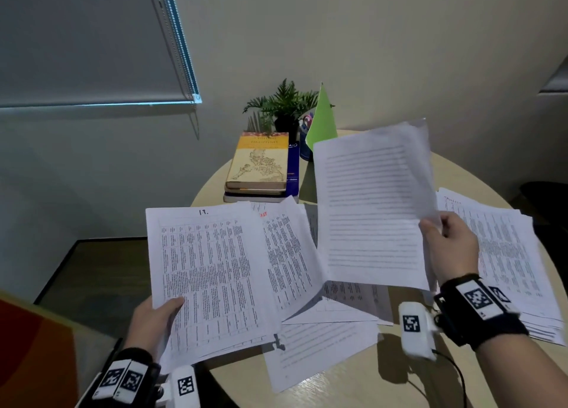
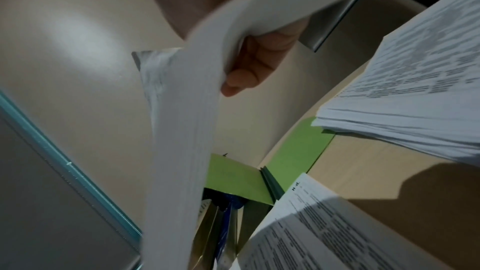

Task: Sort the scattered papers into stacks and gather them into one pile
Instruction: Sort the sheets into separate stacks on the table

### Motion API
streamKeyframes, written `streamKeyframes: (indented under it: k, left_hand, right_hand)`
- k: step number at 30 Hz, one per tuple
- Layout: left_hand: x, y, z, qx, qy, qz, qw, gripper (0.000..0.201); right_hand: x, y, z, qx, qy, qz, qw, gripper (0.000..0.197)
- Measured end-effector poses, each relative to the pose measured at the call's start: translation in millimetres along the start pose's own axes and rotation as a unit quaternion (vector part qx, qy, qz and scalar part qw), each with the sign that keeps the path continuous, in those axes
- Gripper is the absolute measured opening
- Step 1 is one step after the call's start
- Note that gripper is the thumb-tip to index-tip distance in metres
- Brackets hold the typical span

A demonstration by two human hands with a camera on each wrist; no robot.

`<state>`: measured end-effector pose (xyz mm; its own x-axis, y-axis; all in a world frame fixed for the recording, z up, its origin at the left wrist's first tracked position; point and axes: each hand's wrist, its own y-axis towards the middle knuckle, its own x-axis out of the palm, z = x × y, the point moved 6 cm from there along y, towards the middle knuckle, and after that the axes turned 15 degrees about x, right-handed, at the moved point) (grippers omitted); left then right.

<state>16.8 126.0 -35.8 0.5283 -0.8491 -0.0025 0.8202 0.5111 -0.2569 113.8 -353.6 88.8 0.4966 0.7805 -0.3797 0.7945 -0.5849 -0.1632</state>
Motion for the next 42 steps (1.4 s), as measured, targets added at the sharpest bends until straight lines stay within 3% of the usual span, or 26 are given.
streamKeyframes:
  k: [13, 20, 25, 27, 29, 33, 36, 42]
  left_hand:
    - [-8.1, 6.2, 4.4, 0.008, 0.021, 0.028, 0.999, 0.028]
    - [-27.7, 3.6, -9.4, -0.014, 0.039, 0.077, 0.996, 0.029]
    - [-36.8, 2.4, -27.3, -0.048, 0.060, 0.075, 0.994, 0.027]
    - [-37.7, 0.3, -30.7, -0.055, 0.075, 0.072, 0.993, 0.026]
    - [-37.2, -1.6, -32.5, -0.064, 0.074, 0.070, 0.993, 0.022]
    - [-36.5, -2.7, -29.0, -0.058, 0.069, 0.075, 0.993, 0.017]
    - [-42.7, 0.2, -21.6, -0.042, 0.063, 0.093, 0.993, 0.024]
    - [-48.9, 7.6, -16.1, -0.029, 0.052, 0.116, 0.992, 0.029]
  right_hand:
    - [40.6, -11.4, -15.6, -0.051, 0.133, 0.023, 0.990, 0.003]
    - [66.7, -16.4, -5.6, -0.044, 0.139, -0.026, 0.989, 0.010]
    - [66.1, -17.2, -8.4, -0.057, 0.197, 0.025, 0.978, 0.013]
    - [68.3, -13.4, -14.7, -0.061, 0.204, 0.016, 0.977, 0.022]
    - [76.3, -15.0, -19.7, -0.068, 0.190, -0.018, 0.979, 0.026]
    - [103.0, -20.7, -0.4, -0.028, 0.139, -0.080, 0.987, 0.017]
    - [126.3, -25.7, 33.3, 0.014, 0.028, -0.107, 0.994, 0.008]
    - [164.9, -39.2, 67.4, 0.049, -0.121, -0.171, 0.977, 0.010]
